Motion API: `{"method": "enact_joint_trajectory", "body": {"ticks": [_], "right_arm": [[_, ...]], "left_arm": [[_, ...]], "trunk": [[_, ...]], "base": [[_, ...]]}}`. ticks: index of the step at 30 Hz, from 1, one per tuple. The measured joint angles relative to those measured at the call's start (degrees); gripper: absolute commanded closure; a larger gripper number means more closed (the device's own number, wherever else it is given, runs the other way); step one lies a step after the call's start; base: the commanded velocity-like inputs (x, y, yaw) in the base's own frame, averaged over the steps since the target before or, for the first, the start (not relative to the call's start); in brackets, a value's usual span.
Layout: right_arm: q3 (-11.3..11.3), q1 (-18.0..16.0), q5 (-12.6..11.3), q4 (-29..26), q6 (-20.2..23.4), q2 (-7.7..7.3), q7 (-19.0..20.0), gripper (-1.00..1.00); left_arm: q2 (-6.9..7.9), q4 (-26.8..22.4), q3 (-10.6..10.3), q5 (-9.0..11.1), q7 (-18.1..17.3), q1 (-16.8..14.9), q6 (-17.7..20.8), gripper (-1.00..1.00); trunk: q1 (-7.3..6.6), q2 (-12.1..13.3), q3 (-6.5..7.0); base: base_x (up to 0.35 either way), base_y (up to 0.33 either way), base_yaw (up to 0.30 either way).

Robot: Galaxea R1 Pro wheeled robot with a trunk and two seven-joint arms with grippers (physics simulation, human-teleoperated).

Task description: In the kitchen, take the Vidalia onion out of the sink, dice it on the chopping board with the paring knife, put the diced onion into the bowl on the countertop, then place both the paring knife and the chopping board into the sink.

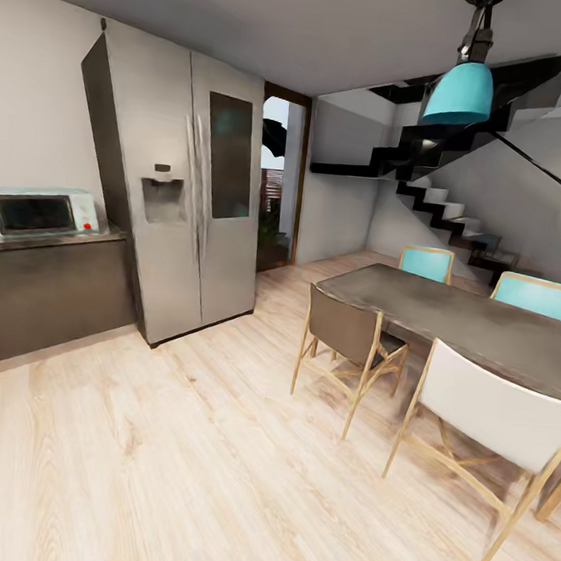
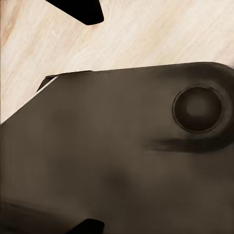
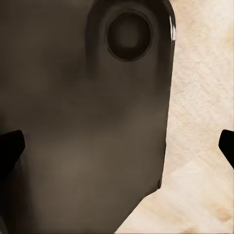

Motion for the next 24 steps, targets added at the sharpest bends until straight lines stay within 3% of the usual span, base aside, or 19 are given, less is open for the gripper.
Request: {"method": "enact_joint_trajectory", "body": {"ticks": [5, 11, 24], "right_arm": [[0.09, 0.17, -0.08, -0.08, -0.08, -0.35, -0.16, -1.00], [0.24, -0.81, -0.05, -1.78, 0.07, 1.35, -0.16, -1.00], [0.20, -0.87, -0.07, -2.42, 0.08, 1.40, -0.16, -1.00]], "left_arm": [[-0.17, -0.08, -0.08, -0.07, -0.01, 0.08, -0.08, -1.00], [-0.17, -0.17, 0.07, -0.05, -0.03, 0.58, -0.08, -1.00], [-0.17, -0.08, -0.07, -0.06, -0.02, 0.62, -0.08, -1.00]], "trunk": [[0.00, 0.00, 0.00], [0.00, 0.00, 0.02], [0.00, 0.00, 0.02]], "base": [[0.000, 0.000, 0.000], [0.000, 0.000, 0.000], [0.000, 0.000, 0.000]]}}
